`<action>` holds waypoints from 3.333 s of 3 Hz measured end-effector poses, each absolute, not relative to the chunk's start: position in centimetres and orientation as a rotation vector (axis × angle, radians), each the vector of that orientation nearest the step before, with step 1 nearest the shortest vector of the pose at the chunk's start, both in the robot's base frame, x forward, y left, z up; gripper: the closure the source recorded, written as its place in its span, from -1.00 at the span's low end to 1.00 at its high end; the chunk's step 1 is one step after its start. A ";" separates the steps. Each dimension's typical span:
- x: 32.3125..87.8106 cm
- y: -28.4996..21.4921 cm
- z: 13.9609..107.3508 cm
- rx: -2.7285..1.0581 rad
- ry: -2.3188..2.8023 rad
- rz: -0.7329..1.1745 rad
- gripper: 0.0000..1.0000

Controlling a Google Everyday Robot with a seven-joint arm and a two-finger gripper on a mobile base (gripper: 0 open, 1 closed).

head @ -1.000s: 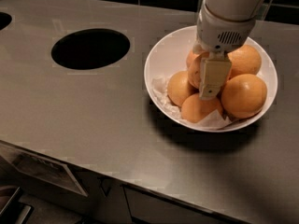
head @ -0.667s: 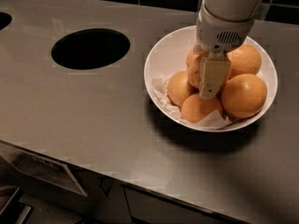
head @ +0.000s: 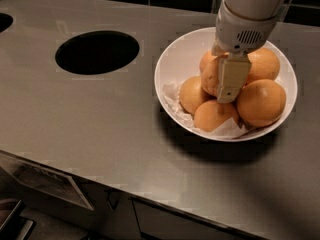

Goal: Pick orange from white bowl

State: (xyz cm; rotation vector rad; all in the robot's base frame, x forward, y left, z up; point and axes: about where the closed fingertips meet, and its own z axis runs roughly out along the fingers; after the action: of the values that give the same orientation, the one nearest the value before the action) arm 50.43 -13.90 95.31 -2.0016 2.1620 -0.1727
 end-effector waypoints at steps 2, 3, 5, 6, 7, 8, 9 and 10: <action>51.6 -15.2 95.1 -1.973 2.185 -0.163 -0.46; 51.4 -15.2 94.2 -1.978 2.196 -0.132 -0.42; 51.2 -15.2 94.6 -1.978 2.199 -0.125 -0.36; 50.3 -15.4 94.8 -1.971 2.199 -0.127 -0.36; 49.6 -15.5 95.0 -1.967 2.200 -0.131 -0.36; 49.5 -15.6 95.0 -1.966 2.201 -0.131 -0.36; 49.4 -15.5 94.6 -1.971 2.205 -0.118 -0.34; 49.4 -15.5 94.6 -1.972 2.204 -0.118 -0.22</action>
Offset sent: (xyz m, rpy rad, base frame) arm 0.0074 -0.0237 -0.0076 -0.0033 0.0509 -0.0386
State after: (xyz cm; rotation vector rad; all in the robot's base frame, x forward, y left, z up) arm 49.40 -15.47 94.56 -1.9718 2.2044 -0.1177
